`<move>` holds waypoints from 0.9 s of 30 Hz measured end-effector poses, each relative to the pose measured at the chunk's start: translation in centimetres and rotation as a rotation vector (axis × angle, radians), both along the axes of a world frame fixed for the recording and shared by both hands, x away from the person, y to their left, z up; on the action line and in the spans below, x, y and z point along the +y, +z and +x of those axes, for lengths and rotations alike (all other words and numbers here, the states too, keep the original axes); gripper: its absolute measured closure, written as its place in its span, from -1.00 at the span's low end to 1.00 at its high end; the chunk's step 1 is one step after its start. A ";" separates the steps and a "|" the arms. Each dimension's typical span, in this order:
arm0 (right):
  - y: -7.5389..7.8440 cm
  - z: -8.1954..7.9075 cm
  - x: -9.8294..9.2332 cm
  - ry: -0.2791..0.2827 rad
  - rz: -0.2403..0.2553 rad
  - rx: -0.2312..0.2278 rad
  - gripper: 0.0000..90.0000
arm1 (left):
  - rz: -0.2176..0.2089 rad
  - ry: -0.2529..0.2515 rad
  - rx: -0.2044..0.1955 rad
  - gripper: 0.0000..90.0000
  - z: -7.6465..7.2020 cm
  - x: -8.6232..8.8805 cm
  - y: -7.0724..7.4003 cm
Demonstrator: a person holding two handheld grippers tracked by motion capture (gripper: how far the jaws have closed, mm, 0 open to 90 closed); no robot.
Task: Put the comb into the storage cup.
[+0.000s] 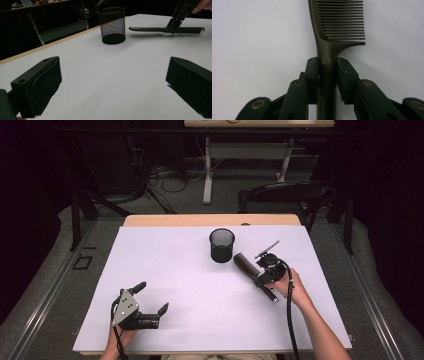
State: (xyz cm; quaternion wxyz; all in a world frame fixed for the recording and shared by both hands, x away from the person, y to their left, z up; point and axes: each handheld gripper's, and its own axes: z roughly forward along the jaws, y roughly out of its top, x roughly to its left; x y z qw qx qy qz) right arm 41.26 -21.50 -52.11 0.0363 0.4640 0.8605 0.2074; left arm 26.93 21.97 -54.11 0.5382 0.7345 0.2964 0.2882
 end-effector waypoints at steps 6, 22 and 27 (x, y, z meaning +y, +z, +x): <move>0.5 -0.6 -0.5 0.037 0.013 -0.022 0.62 | -0.001 0.001 0.001 -1.00 0.0 0.0 0.0; 1.4 -2.9 -1.4 0.065 0.101 -0.139 0.62 | 0.001 0.000 0.003 -1.00 0.1 0.0 0.0; 1.6 -3.0 -1.8 0.072 0.132 -0.186 0.62 | 0.002 -0.002 0.005 -1.00 0.1 0.0 -0.1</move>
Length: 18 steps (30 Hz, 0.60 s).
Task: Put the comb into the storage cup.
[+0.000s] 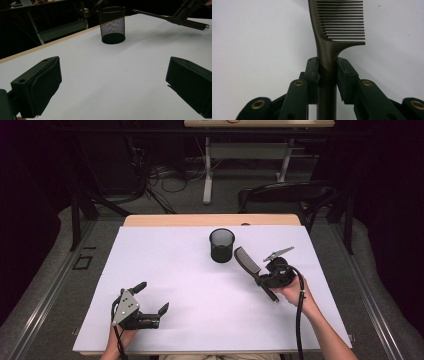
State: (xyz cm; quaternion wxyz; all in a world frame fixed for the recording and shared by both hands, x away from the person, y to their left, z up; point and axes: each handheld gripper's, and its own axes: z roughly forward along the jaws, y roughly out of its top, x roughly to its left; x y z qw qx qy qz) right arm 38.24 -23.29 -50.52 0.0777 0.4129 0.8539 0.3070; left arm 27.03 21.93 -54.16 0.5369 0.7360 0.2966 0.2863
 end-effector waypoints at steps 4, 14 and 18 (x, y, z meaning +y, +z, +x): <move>-0.1 0.0 -0.1 -0.010 0.006 -0.010 0.62 | -0.004 0.003 0.001 -1.00 0.0 0.1 0.0; 0.4 -0.4 -0.5 -0.028 0.032 -0.053 0.62 | -0.001 0.002 0.001 -1.00 -0.1 0.0 0.0; 0.6 -0.5 -0.6 -0.034 0.037 -0.073 0.62 | -0.002 -0.001 0.005 -1.00 0.0 -0.1 0.0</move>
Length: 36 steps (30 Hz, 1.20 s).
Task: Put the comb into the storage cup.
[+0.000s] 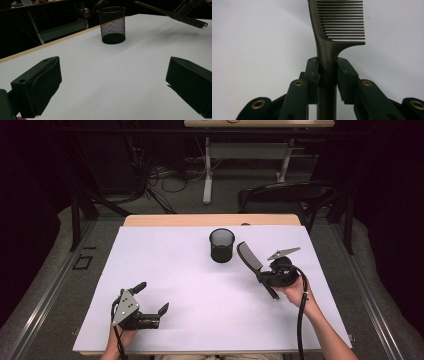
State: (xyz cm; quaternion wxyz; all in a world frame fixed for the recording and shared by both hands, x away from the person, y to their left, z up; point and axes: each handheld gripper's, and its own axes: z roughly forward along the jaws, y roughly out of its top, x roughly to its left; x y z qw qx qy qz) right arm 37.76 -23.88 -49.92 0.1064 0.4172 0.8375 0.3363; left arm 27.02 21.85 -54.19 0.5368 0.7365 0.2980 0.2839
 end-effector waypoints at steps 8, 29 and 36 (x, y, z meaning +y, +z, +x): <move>0.4 -0.2 -0.2 -0.018 0.026 -0.035 0.62 | 0.004 -0.005 -0.001 -1.00 -0.1 0.0 0.0; 1.2 -0.4 0.3 -0.018 0.087 -0.163 0.62 | 0.007 -0.011 -0.002 -1.00 -0.1 -0.1 0.0; 1.3 -0.2 0.3 -0.018 0.094 -0.193 0.62 | 0.008 -0.011 -0.003 -1.00 -0.1 -0.1 0.0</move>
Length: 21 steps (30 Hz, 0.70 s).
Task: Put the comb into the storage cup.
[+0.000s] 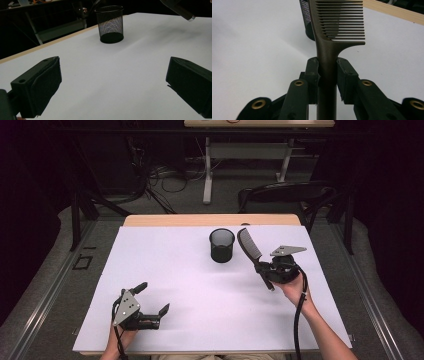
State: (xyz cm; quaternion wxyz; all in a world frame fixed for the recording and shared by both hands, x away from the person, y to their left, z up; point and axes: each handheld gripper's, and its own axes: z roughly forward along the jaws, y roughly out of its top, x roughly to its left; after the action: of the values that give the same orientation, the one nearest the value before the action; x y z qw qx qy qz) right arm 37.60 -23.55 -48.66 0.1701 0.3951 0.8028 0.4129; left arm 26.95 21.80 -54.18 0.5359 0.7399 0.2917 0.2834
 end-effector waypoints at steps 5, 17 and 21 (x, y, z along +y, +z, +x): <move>0.1 0.0 0.1 0.005 0.009 -0.018 0.62 | 0.005 0.001 0.000 -1.00 0.1 0.0 0.0; 0.5 0.1 0.4 0.006 0.036 -0.075 0.62 | 0.003 0.007 0.001 -1.00 0.1 0.1 0.0; 0.6 0.2 0.6 0.011 0.042 -0.088 0.62 | -0.002 0.009 0.004 -1.00 0.2 0.0 -0.1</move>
State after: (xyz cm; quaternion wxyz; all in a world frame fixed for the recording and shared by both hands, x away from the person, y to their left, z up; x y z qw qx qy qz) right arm 37.84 -22.97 -48.06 0.1948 0.3756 0.7877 0.4477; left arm 27.11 21.84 -54.23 0.5346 0.7386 0.2966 0.2842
